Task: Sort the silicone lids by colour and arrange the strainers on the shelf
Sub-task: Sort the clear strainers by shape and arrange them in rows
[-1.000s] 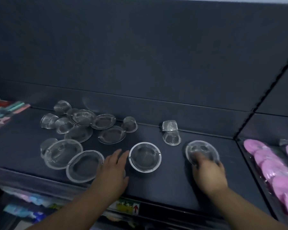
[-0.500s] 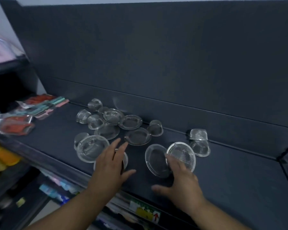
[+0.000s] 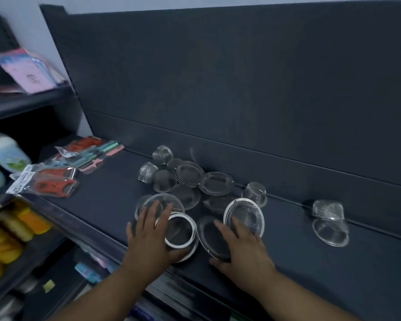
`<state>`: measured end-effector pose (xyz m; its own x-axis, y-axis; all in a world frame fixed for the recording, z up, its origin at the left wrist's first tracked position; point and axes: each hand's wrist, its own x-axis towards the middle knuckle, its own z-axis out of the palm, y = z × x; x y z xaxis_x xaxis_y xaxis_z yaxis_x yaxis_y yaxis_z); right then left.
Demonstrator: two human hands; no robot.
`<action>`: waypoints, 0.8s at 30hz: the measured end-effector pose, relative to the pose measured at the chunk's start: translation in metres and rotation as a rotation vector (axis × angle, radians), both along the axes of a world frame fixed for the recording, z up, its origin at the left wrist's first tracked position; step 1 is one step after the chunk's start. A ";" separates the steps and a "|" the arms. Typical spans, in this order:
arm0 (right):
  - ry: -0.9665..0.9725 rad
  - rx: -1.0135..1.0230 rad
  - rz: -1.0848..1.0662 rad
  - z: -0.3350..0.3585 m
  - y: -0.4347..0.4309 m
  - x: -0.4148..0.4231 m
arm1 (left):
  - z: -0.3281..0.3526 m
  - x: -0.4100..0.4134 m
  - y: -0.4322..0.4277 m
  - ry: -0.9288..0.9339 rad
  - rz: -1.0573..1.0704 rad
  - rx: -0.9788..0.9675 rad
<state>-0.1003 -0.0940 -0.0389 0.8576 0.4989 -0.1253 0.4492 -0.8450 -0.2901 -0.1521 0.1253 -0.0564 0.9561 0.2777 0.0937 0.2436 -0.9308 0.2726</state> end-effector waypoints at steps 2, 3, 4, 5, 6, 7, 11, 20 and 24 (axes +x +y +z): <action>0.016 0.003 -0.009 0.000 0.023 0.003 | -0.001 0.008 0.025 0.008 -0.016 -0.033; 0.020 0.010 -0.017 0.000 0.036 0.005 | -0.002 0.012 0.040 0.029 -0.032 -0.045; 0.016 0.017 -0.023 0.000 0.050 0.006 | -0.002 0.016 0.055 0.048 -0.047 -0.049; 0.006 0.019 -0.028 -0.001 0.064 0.008 | -0.002 0.021 0.070 0.058 -0.060 -0.041; -0.005 0.016 -0.034 -0.001 0.080 0.011 | -0.003 0.026 0.086 0.063 -0.075 -0.032; -0.012 0.010 -0.040 -0.001 0.092 0.013 | -0.003 0.030 0.098 0.068 -0.090 -0.024; -0.012 -0.017 -0.086 -0.001 0.150 0.024 | -0.003 0.050 0.149 0.036 -0.144 -0.100; 0.004 -0.064 -0.146 -0.002 0.230 0.047 | 0.002 0.092 0.217 0.085 -0.235 -0.280; 0.029 -0.060 -0.187 0.000 0.232 0.047 | 0.003 0.093 0.221 0.088 -0.222 -0.207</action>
<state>-0.0536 0.1384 -0.0389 0.9303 0.3216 -0.1763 0.2744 -0.9293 -0.2473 -0.0594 0.3463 -0.0536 0.9974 0.0661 -0.0292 0.0722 -0.8908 0.4487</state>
